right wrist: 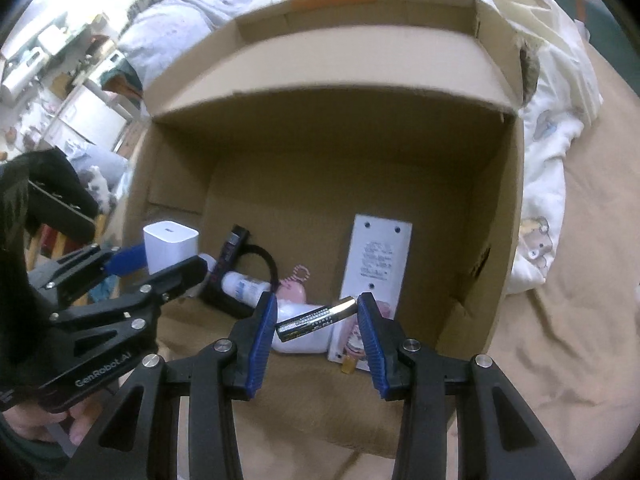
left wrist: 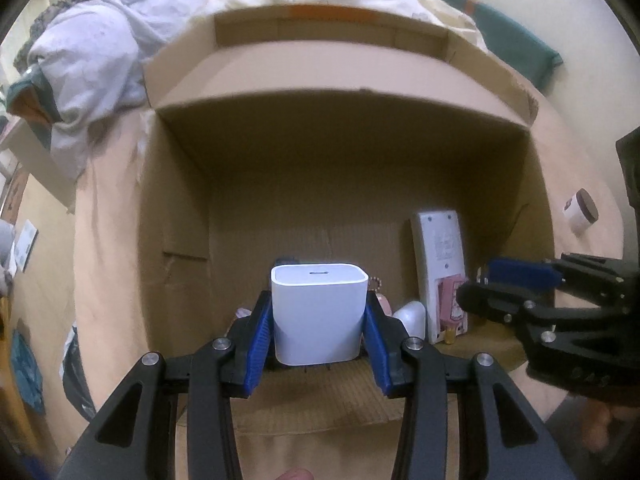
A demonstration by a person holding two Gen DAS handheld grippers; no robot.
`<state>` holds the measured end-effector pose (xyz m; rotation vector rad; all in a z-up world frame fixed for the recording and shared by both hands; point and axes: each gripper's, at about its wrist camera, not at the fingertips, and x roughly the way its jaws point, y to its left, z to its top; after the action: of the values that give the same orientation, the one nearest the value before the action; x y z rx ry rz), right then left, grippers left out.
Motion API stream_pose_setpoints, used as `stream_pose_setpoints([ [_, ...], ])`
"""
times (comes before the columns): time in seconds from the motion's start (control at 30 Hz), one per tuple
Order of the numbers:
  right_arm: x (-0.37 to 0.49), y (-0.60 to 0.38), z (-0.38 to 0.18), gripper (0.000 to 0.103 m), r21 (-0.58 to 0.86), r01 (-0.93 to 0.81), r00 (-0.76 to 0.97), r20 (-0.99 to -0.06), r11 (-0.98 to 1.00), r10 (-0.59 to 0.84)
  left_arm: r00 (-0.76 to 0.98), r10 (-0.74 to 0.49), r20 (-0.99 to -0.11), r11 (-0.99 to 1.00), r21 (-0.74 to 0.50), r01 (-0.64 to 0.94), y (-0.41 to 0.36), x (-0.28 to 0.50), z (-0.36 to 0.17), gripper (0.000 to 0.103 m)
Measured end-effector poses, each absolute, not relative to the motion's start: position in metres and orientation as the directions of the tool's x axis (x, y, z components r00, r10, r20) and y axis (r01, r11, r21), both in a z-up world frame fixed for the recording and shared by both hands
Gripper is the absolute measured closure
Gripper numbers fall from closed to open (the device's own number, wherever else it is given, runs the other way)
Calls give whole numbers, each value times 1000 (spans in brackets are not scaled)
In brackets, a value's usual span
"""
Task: Organize rigid objects
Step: 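Place the charger in the box with the left while the right drops the battery beside it, then lower the right gripper to the pink translucent comb and grasp it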
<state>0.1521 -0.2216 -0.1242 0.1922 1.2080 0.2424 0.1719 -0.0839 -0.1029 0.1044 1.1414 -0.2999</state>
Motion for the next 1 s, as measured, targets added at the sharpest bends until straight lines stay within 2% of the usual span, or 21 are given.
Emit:
stream_pose_setpoints([
  [0.3,157,-224,-129,59,271,-46,321,-907,962,271,365,-172,-915,959,-70,275,-84,171,-109,63],
  [0.33,158,-224,-128,56,271,-44,324,-907,962,270,364,-169,-916,959,-69,273,-83,171,-109,60],
  [0.37,158,-225,-128,50,269,-41,326,-907,962,267,366,-165,-916,961,-66,270,-83,170,-109,55],
  [0.4,158,-225,-127,35,271,-39,325,-907,962,269,371,-161,-915,962,-61,267,-82,170,-108,35],
  [0.43,158,-225,-127,29,281,-38,326,-904,959,278,386,-155,-909,963,-53,263,-82,170,-106,23],
  [0.47,157,-226,-126,24,288,-31,330,-901,957,281,398,-144,-906,965,-39,260,-81,170,-105,22],
  [0.5,158,-228,-124,16,287,-20,330,-902,958,278,411,-133,-902,965,-23,262,-82,170,-103,21],
  [0.6,158,-235,-118,6,326,-5,360,-881,945,306,417,-140,-898,964,-27,264,-82,169,-100,20],
  [0.93,153,-238,-106,4,305,-18,402,-870,952,287,446,-131,-886,960,0,282,-87,161,-89,20],
  [1.0,148,-241,-99,2,296,-8,430,-861,955,270,453,-137,-881,962,-8,274,-85,158,-82,20],
])
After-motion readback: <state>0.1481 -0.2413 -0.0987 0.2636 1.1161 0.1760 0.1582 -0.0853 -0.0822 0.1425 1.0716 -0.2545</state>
